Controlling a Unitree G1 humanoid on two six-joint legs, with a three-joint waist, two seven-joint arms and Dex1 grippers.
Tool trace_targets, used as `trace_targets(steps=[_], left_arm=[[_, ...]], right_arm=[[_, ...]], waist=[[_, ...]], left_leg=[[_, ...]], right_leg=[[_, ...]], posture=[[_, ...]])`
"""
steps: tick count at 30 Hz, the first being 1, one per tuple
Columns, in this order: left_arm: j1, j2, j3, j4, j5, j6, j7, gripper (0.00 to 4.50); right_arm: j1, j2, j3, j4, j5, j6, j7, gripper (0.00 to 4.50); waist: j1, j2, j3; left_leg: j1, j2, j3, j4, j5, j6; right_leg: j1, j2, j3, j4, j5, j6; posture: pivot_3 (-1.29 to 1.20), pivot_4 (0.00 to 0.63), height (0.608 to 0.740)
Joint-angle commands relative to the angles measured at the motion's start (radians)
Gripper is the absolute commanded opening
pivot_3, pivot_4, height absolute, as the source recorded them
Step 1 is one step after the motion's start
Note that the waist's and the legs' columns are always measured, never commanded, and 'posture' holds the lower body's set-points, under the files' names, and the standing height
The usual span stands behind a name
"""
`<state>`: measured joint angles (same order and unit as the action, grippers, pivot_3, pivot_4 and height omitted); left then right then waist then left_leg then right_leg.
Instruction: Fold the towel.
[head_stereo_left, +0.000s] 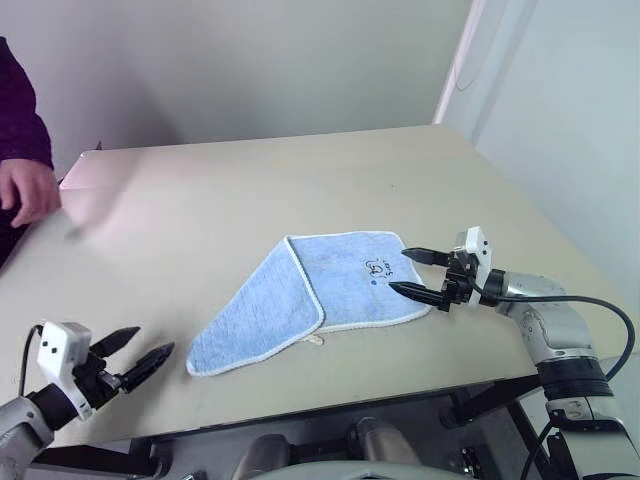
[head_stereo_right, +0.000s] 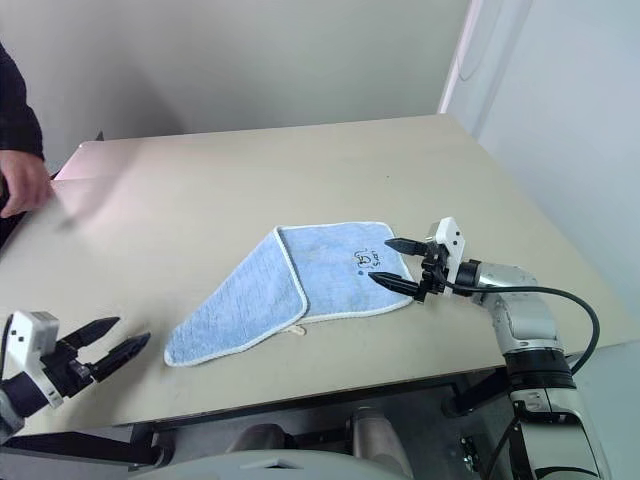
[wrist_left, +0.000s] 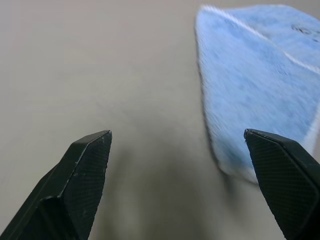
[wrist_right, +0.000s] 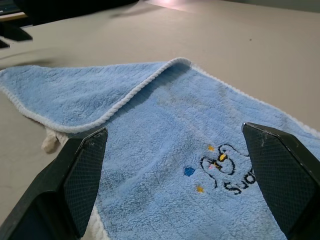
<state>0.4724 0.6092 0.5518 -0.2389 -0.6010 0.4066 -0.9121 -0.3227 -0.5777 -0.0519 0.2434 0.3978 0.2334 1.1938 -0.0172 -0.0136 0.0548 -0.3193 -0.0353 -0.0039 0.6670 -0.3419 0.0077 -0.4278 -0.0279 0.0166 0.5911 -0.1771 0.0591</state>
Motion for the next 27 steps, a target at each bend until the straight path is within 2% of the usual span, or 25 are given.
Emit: trace_targets(steps=[1, 11, 17, 19, 22, 27], left_arm=[[-0.056, 0.023, -0.018, -0.010, 0.003, -0.018, -0.001, 4.50], [-0.113, 0.006, -0.079, 0.014, 0.021, -0.027, 0.009, 4.50], [-0.147, 0.011, -0.106, 0.020, 0.031, -0.032, 0.009, 4.50], [-0.147, 0.007, -0.122, -0.002, 0.031, -0.024, 0.015, 4.50], [-0.151, 0.007, -0.148, -0.029, 0.028, -0.014, 0.021, 4.50], [-0.164, -0.005, -0.184, -0.063, 0.021, 0.002, 0.043, 4.50]], right_arm=[[-0.050, -0.005, -0.003, -0.008, 0.008, -0.015, 0.015, 4.49], [-0.045, 0.036, -0.014, -0.018, 0.010, -0.021, -0.060, 4.49], [-0.097, 0.049, -0.052, 0.064, -0.027, -0.037, -0.202, 4.49], [-0.142, 0.052, -0.060, 0.121, -0.038, -0.003, -0.263, 4.49], [-0.257, 0.058, -0.007, 0.283, -0.105, 0.073, -0.328, 4.49], [-0.451, 0.121, 0.022, 0.622, -0.216, -0.005, -0.440, 4.49]], waist=[[0.002, 0.000, 0.000], [0.000, 0.000, 0.000], [0.002, 0.000, 0.000], [-0.002, 0.000, 0.000], [-0.007, 0.000, 0.000], [-0.020, 0.001, 0.000]], left_leg=[[0.000, 0.000, 0.000, 0.000, 0.000, 0.000], [0.000, 0.000, 0.001, 0.000, 0.000, 0.000], [0.000, 0.000, 0.001, 0.001, 0.000, 0.000], [0.000, -0.001, 0.001, 0.001, 0.000, 0.000], [0.000, -0.001, 0.002, 0.001, 0.000, 0.000], [0.000, 0.000, 0.001, 0.001, 0.000, 0.000]], right_leg=[[0.000, 0.000, 0.000, 0.001, 0.000, 0.000], [0.000, 0.000, 0.001, 0.002, 0.000, 0.000], [0.001, 0.000, 0.001, 0.003, 0.000, 0.000], [0.001, 0.001, 0.001, 0.003, 0.000, 0.000], [0.000, 0.000, 0.003, 0.003, 0.001, -0.001], [0.000, 0.001, 0.003, 0.004, 0.002, -0.003]], posture=[[0.00, 0.000, 0.740], [0.00, 0.000, 0.740], [0.00, 0.000, 0.740], [0.00, 0.000, 0.740], [0.00, 0.000, 0.740], [0.00, 0.000, 0.740]])
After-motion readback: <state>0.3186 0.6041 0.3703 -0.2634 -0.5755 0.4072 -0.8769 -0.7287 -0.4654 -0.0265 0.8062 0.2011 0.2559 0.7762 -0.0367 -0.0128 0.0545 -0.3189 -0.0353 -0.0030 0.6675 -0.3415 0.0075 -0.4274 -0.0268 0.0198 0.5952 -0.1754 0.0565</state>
